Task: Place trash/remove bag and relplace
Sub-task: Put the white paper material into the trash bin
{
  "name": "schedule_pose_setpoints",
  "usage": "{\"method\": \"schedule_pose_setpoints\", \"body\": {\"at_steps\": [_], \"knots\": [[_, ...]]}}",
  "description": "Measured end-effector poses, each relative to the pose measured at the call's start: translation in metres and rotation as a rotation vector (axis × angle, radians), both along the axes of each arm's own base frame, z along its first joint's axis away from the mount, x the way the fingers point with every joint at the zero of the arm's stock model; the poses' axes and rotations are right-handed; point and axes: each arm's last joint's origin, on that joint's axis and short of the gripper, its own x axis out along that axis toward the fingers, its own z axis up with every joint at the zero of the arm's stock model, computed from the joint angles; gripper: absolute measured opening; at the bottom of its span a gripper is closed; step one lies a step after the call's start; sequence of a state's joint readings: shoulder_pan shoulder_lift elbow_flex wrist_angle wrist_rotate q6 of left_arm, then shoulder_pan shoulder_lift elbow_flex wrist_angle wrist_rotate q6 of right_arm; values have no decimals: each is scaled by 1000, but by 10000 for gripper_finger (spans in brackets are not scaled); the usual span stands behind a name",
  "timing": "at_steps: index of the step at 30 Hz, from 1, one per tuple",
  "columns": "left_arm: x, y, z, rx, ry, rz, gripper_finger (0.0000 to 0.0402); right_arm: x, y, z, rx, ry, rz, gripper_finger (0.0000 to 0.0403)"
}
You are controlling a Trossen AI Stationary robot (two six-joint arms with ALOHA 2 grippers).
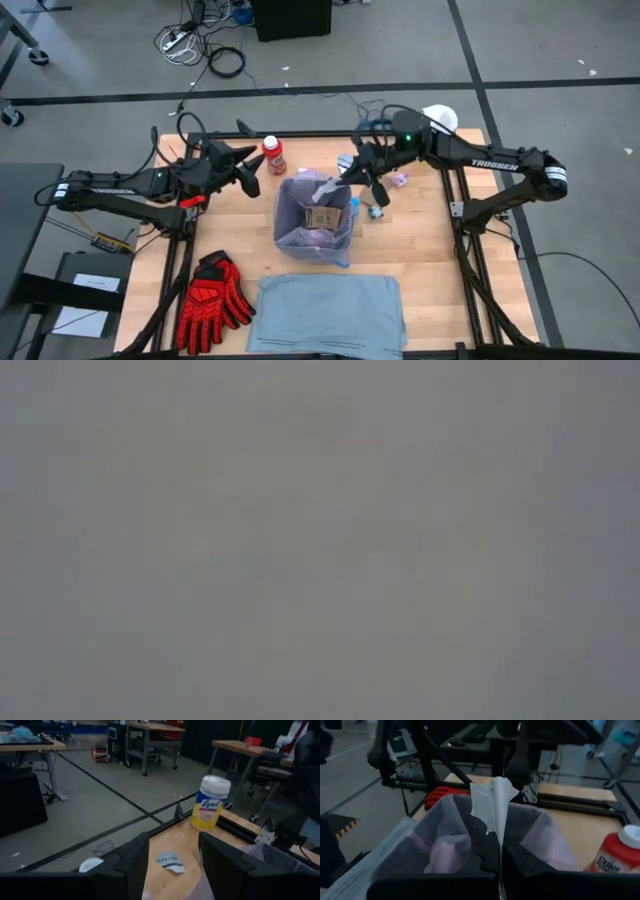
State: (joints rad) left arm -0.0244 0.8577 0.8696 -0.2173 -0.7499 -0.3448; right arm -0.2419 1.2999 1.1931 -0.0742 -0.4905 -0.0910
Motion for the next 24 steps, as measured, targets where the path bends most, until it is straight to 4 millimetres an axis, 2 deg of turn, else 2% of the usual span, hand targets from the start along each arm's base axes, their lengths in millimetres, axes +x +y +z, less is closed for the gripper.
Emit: {"method": "schedule_pose_setpoints", "body": {"at_steps": [3, 6, 15, 19, 24], "knots": [[0, 3, 1, 3, -14, 14, 183, 3, 6, -2, 24, 16, -11, 21], [1, 4, 4, 39, -4, 4, 184, 6, 6, -6, 67, 48, -18, 54], [2, 10, 15, 84, -94, -27, 184, 13, 10, -12, 109, 83, -51, 203], [1, 18, 14, 46, -113, -21, 184, 12, 7, -13, 74, 93, -241, 249], [0, 24, 10, -1, -99, -11, 184, 3, -13, -14, -1, 127, -640, 260]]}}
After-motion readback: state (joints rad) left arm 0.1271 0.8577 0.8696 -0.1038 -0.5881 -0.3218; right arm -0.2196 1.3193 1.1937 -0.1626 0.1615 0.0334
